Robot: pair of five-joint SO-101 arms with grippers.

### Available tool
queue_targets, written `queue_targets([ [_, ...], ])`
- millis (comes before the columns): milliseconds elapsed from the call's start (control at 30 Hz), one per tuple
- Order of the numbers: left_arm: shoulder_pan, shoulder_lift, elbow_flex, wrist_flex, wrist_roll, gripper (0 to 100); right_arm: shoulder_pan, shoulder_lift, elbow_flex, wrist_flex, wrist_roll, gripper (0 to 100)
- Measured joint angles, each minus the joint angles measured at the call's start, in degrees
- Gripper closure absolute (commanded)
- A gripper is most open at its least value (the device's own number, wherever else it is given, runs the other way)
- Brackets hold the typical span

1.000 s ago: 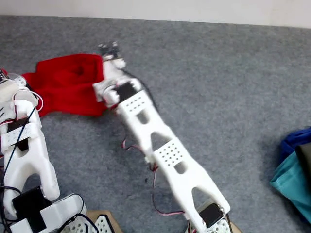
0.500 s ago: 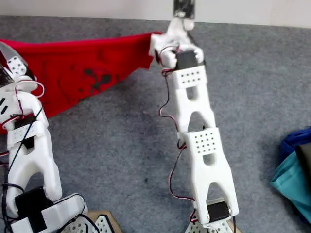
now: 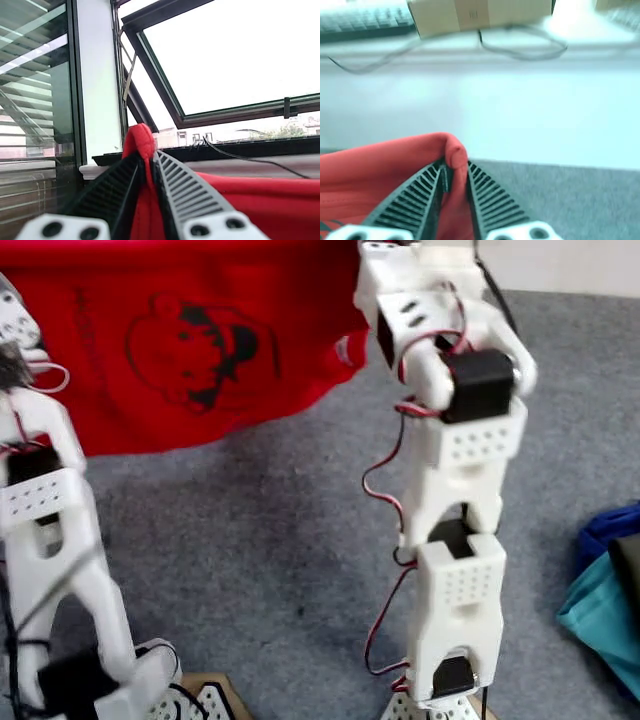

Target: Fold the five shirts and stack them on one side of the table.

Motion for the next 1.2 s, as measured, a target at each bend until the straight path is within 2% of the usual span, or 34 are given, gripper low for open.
queue_targets([
  [167, 0.09, -8.09, -8.18, 23.21, 6.07, 99, 0.00, -5.19, -0.09, 2.81, 2.73, 99.1],
  [367, 1.14, -12.75, -17.76, 51.78, 10.46, 99, -0.62, -11.08, -0.09, 11.16, 5.63, 99.1],
  [567, 1.58, -13.89, -24.88, 71.65, 14.42, 99, -0.53, -16.97, -0.09, 16.44, 5.98, 99.1],
  [700, 1.58, -16.09, -28.66, 77.63, 17.49, 99, -0.26, -21.19, -0.18, 16.44, 6.59, 99.1],
  [900, 1.58, -22.42, -29.98, 77.98, 21.01, 99, -5.54, -29.80, -0.44, 16.44, 11.16, 99.1],
  [1200, 1.58, -38.77, -27.08, 79.21, 21.71, 99, -6.15, -36.92, -0.18, 16.44, 11.78, 99.1],
])
